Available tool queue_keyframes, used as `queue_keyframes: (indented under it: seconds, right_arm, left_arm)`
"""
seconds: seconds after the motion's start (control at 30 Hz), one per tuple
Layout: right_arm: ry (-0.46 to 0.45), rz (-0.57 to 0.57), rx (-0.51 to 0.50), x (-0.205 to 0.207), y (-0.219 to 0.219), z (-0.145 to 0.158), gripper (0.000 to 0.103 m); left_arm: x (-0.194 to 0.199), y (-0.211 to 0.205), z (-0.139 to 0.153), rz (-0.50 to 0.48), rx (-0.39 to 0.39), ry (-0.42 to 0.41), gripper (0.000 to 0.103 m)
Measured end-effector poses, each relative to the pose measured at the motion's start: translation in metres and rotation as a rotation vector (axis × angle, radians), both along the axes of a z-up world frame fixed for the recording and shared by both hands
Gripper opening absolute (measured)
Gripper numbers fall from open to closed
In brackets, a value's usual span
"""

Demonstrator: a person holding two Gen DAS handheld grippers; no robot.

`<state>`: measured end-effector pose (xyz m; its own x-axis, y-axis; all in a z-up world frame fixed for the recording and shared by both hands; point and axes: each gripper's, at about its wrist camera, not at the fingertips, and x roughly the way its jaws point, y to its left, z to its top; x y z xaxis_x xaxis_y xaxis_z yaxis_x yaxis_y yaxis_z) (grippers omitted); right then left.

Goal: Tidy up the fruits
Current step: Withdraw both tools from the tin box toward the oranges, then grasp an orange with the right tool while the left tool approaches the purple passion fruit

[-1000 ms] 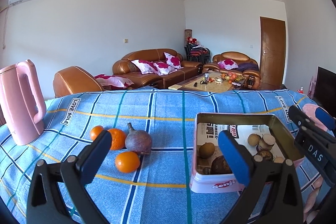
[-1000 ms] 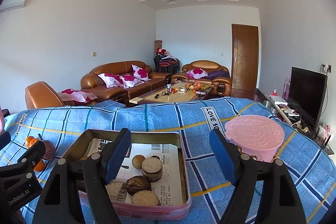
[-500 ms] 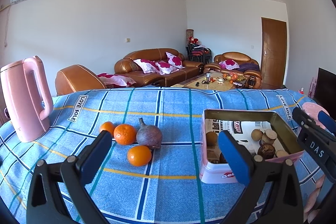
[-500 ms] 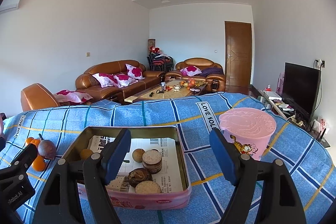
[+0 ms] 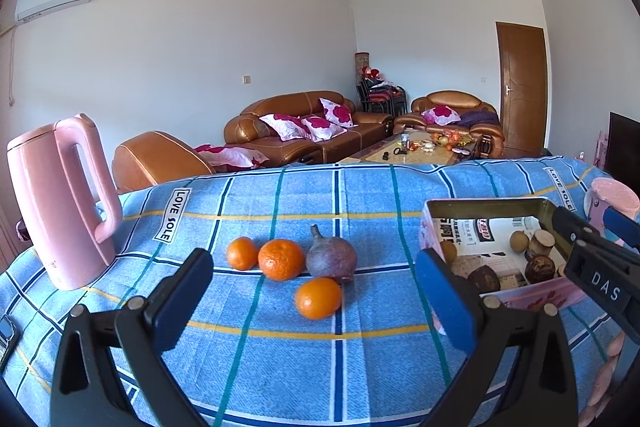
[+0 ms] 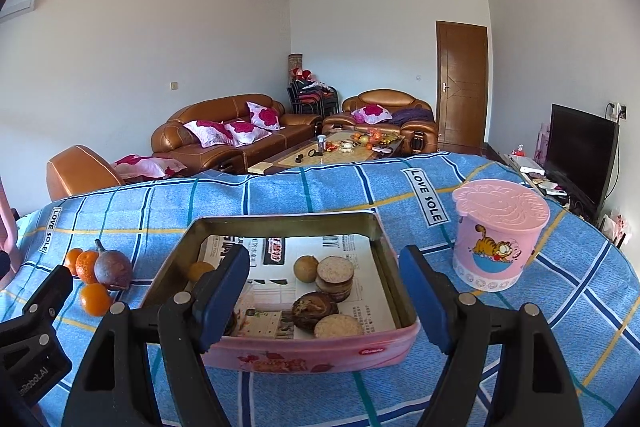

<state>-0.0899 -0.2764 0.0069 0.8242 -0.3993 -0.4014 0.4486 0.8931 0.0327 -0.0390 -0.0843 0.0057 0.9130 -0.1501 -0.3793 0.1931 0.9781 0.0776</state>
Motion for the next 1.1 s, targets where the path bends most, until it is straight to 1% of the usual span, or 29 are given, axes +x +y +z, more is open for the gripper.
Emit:
queue_keyframes:
  seconds: [0.27, 0.43, 0.7, 0.8, 0.9, 1.0, 1.07, 1.1]
  right_arm:
    - [0.003, 0.053, 0.007, 0.015, 0.032, -0.001, 0.079]
    - [-0.001, 0.100, 0.017, 0.023, 0.054, -0.003, 0.079]
    - [0.015, 0.175, 0.020, 0.040, 0.089, -0.003, 0.079]
    - [0.022, 0.216, 0.004, 0.043, 0.101, -0.003, 0.079]
    - [0.046, 0.270, -0.005, 0.052, 0.115, -0.005, 0.079]
    - [0.081, 0.328, 0.004, 0.062, 0.128, -0.008, 0.079]
    - [0.119, 0.382, 0.023, 0.072, 0.137, -0.012, 0.079]
    - [0.148, 0.409, 0.025, 0.078, 0.143, -0.014, 0.079]
  left_arm:
    - [0.020, 0.029, -0.003, 0.051, -0.004, 0.036, 0.103]
    - [0.031, 0.046, -0.004, 0.084, 0.011, 0.034, 0.103]
    - [0.049, 0.086, -0.007, 0.151, -0.018, 0.061, 0.103]
    - [0.062, 0.103, -0.010, 0.241, 0.001, 0.090, 0.103]
    - [0.077, 0.124, -0.016, 0.352, 0.008, 0.149, 0.103]
    - [0.087, 0.144, -0.024, 0.424, -0.033, 0.225, 0.103]
    - [0.092, 0.153, -0.028, 0.445, -0.063, 0.258, 0.103]
    - [0.093, 0.155, -0.029, 0.456, -0.066, 0.265, 0.103]
